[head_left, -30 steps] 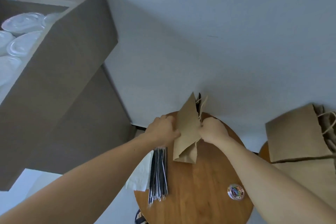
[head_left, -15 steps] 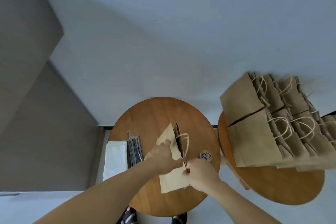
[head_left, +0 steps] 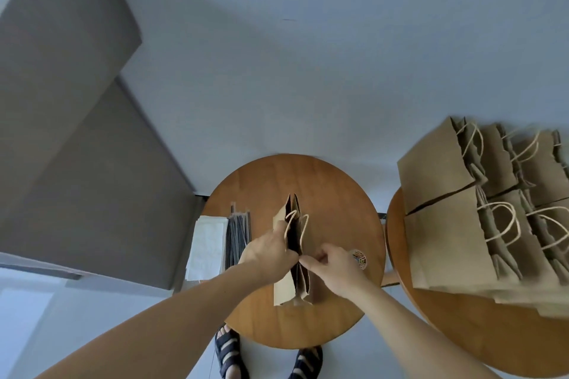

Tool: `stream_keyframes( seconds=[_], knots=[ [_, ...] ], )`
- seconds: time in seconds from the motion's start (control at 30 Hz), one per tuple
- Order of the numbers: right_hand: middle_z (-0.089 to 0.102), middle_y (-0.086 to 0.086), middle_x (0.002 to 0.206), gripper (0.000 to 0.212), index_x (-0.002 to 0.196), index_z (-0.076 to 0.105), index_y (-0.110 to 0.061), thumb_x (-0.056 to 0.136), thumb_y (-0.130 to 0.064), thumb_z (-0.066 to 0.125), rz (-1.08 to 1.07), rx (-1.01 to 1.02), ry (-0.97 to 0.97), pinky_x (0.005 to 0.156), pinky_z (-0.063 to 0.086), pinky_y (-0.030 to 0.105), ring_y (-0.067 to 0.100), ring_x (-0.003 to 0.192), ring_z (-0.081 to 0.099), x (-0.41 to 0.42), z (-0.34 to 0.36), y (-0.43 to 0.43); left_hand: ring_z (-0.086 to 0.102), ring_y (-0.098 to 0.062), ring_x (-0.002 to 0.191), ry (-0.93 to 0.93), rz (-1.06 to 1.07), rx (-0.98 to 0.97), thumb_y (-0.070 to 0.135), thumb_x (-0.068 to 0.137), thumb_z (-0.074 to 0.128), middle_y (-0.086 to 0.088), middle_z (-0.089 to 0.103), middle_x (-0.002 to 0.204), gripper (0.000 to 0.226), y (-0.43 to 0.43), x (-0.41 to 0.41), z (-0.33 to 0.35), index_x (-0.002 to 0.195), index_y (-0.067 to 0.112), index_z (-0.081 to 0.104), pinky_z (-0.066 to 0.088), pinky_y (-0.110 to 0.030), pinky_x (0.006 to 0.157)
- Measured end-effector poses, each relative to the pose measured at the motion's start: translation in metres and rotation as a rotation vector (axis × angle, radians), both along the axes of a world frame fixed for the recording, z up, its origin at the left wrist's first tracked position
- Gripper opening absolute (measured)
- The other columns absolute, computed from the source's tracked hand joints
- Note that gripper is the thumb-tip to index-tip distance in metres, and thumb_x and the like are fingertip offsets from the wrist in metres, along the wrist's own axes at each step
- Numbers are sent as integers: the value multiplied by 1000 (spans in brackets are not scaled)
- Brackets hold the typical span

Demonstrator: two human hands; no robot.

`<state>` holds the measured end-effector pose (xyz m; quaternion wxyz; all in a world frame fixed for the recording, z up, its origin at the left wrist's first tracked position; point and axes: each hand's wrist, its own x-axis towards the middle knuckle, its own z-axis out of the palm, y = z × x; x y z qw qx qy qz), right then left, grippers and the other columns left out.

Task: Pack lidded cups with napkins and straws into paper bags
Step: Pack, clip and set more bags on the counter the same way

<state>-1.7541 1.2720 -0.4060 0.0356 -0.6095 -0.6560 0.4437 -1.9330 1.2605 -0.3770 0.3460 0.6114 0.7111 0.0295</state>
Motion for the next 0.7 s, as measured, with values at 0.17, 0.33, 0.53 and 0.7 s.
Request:
stream_keyframes(
  seconds=[0.17, 0.33, 0.53, 0.7],
  knots=[
    [63, -10, 76, 15, 95, 53, -24, 83, -27, 62, -81, 91, -64, 50, 39, 18, 8, 68, 61, -5, -2, 2, 66, -23, 77, -15, 293, -89, 36, 86, 57, 0, 62, 89, 41, -4, 4, -9, 116, 22, 33, 60, -42, 76],
    [59, -7, 75, 17, 87, 52, -22, 92, -38, 54, -83, 115, -176, 51, 36, 27, 18, 69, 60, -25, 1, 10, 68, -21, 83, 103, 253, -190, 46, 94, 52, -2, 65, 93, 34, 3, 7, -18, 111, 16, 53, 59, -37, 80],
    [64, -8, 78, 12, 94, 58, -23, 94, -35, 57, -62, 211, -426, 53, 46, 23, 11, 69, 63, 13, 7, 23, 62, -15, 72, 211, 308, -114, 28, 98, 47, 2, 62, 83, 17, 5, -37, -28, 100, 18, 60, 53, -28, 65],
    [58, -12, 69, 16, 94, 56, -21, 95, -37, 58, -109, 233, -459, 49, 48, 19, 4, 60, 59, 39, 10, 23, 54, -8, 63, 127, 336, -29, 29, 94, 46, 7, 54, 74, 11, -2, -61, -42, 98, 21, 52, 40, -24, 53]
  ],
)
